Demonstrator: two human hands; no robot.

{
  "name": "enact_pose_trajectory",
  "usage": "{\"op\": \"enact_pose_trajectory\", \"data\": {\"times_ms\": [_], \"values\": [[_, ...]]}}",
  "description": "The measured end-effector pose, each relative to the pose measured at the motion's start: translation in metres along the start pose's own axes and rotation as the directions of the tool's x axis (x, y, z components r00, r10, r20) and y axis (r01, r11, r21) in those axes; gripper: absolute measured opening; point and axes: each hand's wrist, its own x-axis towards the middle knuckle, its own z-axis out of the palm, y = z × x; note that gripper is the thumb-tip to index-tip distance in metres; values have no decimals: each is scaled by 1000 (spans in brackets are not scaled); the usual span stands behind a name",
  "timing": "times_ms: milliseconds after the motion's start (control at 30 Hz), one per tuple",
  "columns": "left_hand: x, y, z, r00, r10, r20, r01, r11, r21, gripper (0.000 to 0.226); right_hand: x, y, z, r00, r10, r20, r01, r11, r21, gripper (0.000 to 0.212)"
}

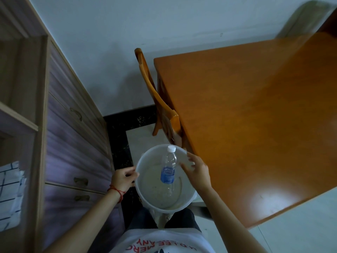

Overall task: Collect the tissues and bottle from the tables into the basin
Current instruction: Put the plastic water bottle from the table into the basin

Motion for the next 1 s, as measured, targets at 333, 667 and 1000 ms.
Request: {"op": "enact_pose_trajectory", "data": {"times_ms": [333, 667, 1000], "values": [[-1, -13, -17, 1000, -12, -12, 12, 1000, -17, 35, -30, 46, -8, 970, 242, -21, -242, 970, 9, 49], [-24, -22, -22, 996, -15, -89, 10, 998, -56, 33, -35, 52, -1, 972, 224, 71, -232, 963, 134, 24], [-88, -50, 10, 963, -77, -258, 29, 982, -185, 33, -43, 70, -32, 974, 102, 201, -127, 985, 119, 29]]}}
